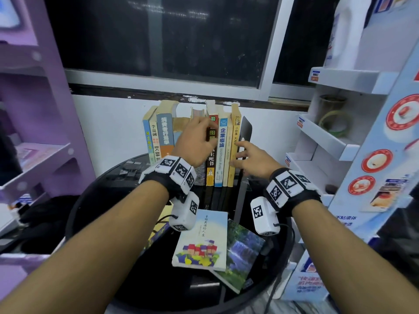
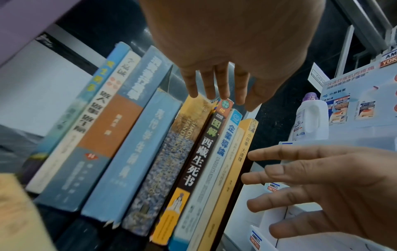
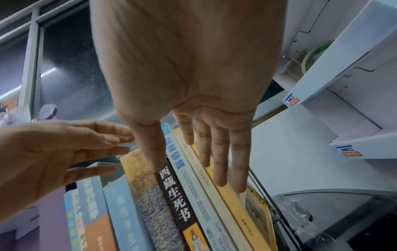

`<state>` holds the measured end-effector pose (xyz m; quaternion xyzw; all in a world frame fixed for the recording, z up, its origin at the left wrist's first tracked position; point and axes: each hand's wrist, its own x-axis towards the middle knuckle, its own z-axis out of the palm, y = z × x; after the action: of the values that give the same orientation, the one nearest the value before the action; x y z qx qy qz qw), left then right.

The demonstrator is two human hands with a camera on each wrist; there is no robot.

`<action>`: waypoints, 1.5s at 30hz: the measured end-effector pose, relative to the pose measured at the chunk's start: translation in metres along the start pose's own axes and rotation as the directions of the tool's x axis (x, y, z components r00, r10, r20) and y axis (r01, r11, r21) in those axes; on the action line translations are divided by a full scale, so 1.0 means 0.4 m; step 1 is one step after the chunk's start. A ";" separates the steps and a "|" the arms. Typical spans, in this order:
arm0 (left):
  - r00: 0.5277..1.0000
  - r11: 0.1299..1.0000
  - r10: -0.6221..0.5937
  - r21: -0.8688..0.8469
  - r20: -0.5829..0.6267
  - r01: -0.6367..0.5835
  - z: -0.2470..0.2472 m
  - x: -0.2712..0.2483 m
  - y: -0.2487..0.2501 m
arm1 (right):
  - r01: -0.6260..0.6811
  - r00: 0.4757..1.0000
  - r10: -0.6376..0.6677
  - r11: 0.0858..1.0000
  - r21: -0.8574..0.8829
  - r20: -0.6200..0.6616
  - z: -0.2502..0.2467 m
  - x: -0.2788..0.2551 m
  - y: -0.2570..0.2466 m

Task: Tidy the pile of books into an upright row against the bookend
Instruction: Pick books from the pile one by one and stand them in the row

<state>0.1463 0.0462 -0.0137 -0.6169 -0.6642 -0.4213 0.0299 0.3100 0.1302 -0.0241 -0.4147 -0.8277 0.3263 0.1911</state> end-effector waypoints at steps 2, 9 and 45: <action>0.999 0.999 -0.042 -0.022 0.025 0.043 -0.001 -0.034 -0.004 | -0.018 0.999 0.019 0.999 -0.027 0.026 0.013 -0.014 -0.004; 0.939 0.974 -0.214 -0.013 0.269 0.225 0.032 -0.121 -0.044 | -0.115 0.981 0.123 0.991 -0.062 0.150 0.069 -0.050 0.005; 0.736 0.953 -0.265 0.052 0.623 0.299 0.069 -0.206 -0.128 | -0.183 0.893 0.173 0.983 -0.017 0.415 0.163 -0.104 0.021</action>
<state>0.1357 0.0030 -0.1044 -0.6138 -0.7109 -0.2101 -0.2714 0.3005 0.0754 -0.0783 -0.4077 -0.8041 0.4323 -0.0148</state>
